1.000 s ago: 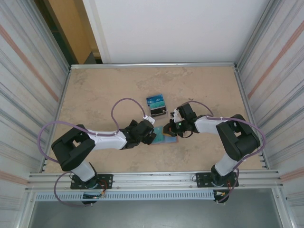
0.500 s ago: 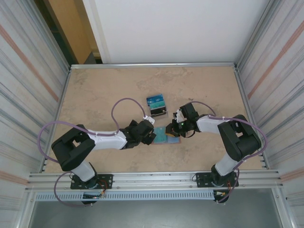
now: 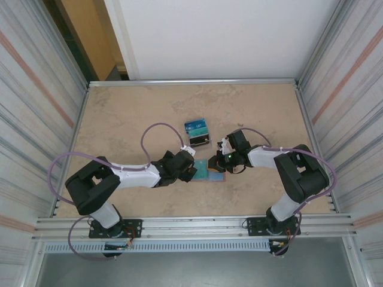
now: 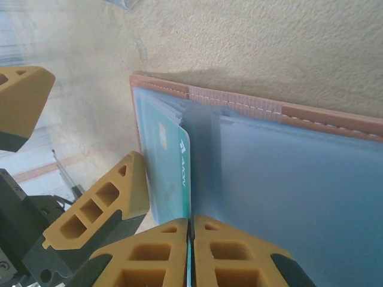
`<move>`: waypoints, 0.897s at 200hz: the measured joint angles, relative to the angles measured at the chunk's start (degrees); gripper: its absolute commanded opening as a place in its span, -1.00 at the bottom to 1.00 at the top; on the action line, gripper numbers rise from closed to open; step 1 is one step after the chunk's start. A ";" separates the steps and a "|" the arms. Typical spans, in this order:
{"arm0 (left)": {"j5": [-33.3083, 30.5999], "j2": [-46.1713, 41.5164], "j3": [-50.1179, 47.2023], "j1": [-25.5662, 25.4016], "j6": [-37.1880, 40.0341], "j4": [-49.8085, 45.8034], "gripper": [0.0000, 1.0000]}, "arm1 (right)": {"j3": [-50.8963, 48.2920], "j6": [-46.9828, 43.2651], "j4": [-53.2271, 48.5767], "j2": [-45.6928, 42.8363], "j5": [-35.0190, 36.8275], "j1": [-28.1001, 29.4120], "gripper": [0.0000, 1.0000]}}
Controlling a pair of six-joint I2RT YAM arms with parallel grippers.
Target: Take the credit cards out of the card holder
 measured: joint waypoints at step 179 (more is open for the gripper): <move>0.02 1.84 1.57 -0.44 0.17 0.02 0.97 | -0.09 1.86 4.55 1.42 -0.31 0.11 -0.96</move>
